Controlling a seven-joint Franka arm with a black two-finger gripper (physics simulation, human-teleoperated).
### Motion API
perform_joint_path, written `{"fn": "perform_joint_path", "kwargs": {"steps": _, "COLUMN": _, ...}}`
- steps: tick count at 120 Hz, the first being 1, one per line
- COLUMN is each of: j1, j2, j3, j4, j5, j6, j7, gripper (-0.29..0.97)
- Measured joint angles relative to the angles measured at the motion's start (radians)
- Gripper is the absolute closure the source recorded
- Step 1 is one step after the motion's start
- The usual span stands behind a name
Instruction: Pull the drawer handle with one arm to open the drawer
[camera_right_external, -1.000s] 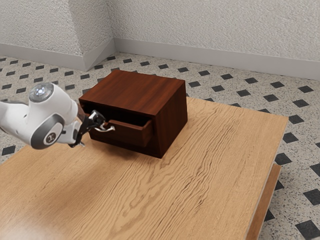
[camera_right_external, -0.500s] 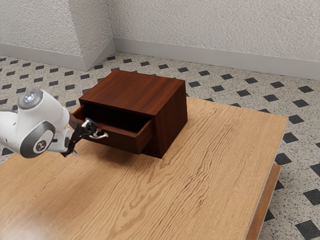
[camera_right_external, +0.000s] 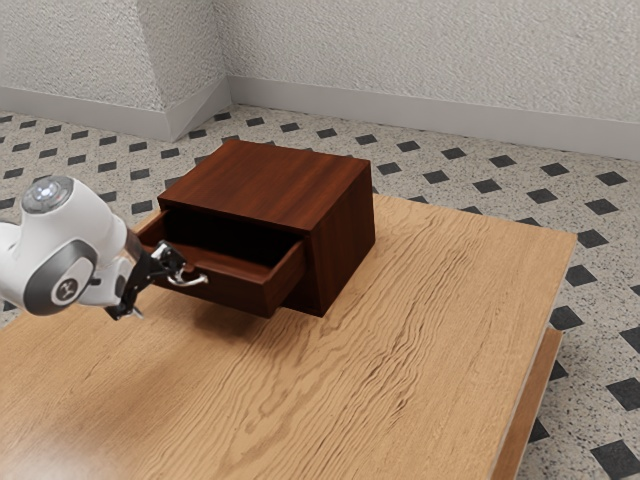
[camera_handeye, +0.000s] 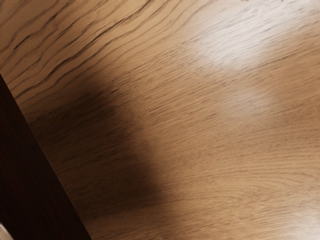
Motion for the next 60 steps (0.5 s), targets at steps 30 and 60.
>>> {"fn": "perform_joint_path", "kwargs": {"steps": 30, "j1": -0.003, "j2": 0.062, "j3": 0.001, "j4": -0.038, "j5": 0.022, "j6": -0.048, "j7": -0.001, "gripper": 0.02}}
{"fn": "perform_joint_path", "kwargs": {"steps": 60, "j1": -0.002, "j2": 0.127, "j3": 0.003, "j4": -0.094, "j5": 0.02, "j6": -0.064, "j7": -0.008, "gripper": 0.14}}
